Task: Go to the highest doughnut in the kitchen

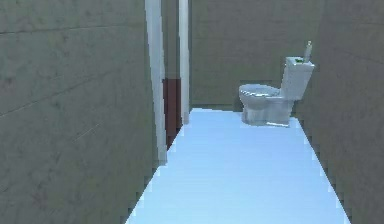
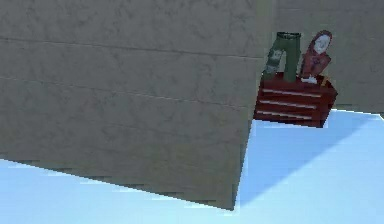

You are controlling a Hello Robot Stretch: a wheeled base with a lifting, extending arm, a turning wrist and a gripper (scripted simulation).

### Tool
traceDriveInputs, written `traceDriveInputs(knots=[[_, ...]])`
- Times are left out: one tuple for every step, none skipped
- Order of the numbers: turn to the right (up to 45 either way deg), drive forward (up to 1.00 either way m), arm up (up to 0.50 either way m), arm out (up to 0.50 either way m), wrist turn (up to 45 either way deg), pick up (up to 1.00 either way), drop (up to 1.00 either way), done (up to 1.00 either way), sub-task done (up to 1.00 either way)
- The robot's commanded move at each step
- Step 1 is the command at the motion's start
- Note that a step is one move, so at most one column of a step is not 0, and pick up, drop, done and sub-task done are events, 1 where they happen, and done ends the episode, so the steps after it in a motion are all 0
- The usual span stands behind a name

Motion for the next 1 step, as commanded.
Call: traceDriveInputs(knots=[[45.0, 0.00, 0.00, 0.00, 0.0, 0.00, 0.00, 0.00, 0.00]])
